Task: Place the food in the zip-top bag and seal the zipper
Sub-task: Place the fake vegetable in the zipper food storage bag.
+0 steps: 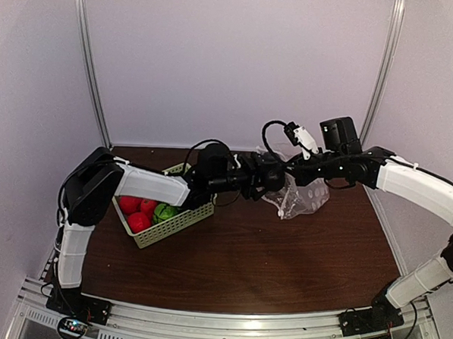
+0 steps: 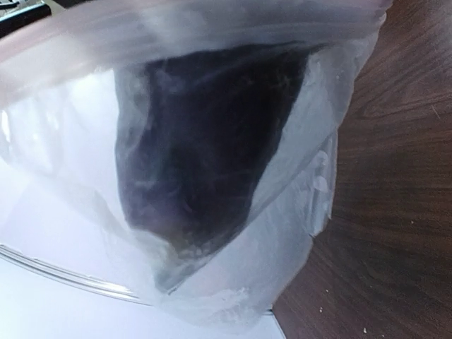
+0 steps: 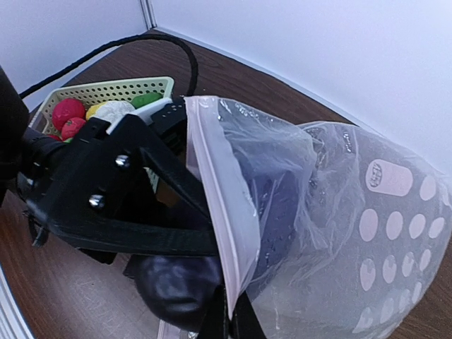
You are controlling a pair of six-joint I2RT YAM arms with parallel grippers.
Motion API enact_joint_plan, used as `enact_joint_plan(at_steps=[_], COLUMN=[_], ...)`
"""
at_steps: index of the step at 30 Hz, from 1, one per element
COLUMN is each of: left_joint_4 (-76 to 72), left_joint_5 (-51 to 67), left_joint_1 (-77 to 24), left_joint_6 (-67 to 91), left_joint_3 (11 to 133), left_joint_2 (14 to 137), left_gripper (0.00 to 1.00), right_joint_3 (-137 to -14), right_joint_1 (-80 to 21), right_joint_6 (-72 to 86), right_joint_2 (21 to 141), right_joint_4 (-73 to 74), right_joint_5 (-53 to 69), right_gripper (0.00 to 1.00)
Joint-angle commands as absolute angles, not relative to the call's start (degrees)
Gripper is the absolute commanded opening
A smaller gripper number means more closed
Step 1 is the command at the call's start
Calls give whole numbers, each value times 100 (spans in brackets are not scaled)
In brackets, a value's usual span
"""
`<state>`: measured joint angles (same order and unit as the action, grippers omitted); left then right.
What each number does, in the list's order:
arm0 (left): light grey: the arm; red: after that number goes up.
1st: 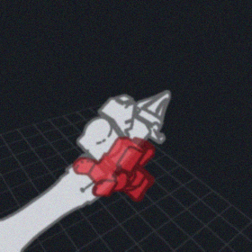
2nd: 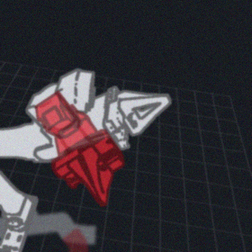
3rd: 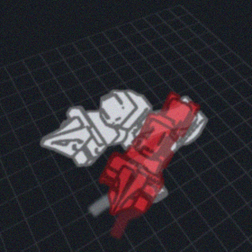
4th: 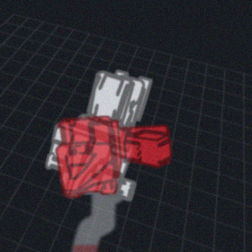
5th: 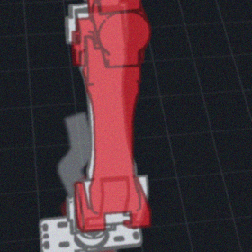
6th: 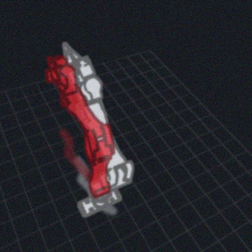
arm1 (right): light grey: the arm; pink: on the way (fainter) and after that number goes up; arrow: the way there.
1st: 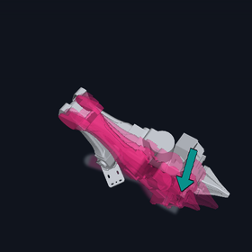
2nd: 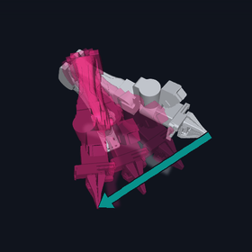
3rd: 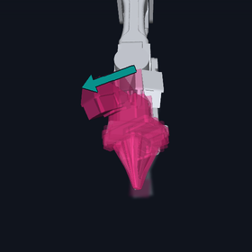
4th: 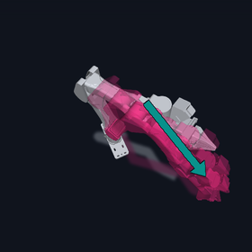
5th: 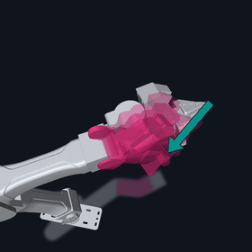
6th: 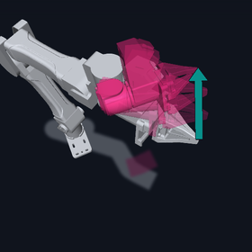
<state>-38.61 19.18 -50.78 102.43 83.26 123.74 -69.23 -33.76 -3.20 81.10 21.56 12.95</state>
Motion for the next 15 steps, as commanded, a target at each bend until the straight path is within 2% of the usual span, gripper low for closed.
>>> enact_joint_plan(at_steps=[1, 4, 6, 7, 14, 15], left_joint_4=[-2993, -2635, -2446, -2316, -1774, -1705], left_joint_5=[1734, 1649, 1733, 1782, 1737, 1720], left_joint_1=[-5133, -5133, -5133, -5133, -5150, -5155], left_joint_6=[9615, 9300, 9013, 8809, 8167, 8094], left_joint_3=[8883, 9096, 9347, 9504, 9565, 9547], left_joint_2=[12417, 12426, 12445, 12439, 12039, 11980], left_gripper=[51, 59, 73, 75, 79, 85], right_joint_3=[-7105, -7176, -7252, -7277, -7296, -7287], right_joint_1=[-3486, -3477, -3461, -3432, -2973, -2914], right_joint_6=[-1, 268, 349, 392, 649, 650], right_joint_2=[8160, 8215, 8241, 8250, 8241, 8236], right_joint_4=[2134, 2131, 2136, 2121, 2042, 2035], right_joint_5=[2286, 2474, 2580, 2623, 2908, 2899], right_gripper=[0, 0, 0, 0, 0, 0])
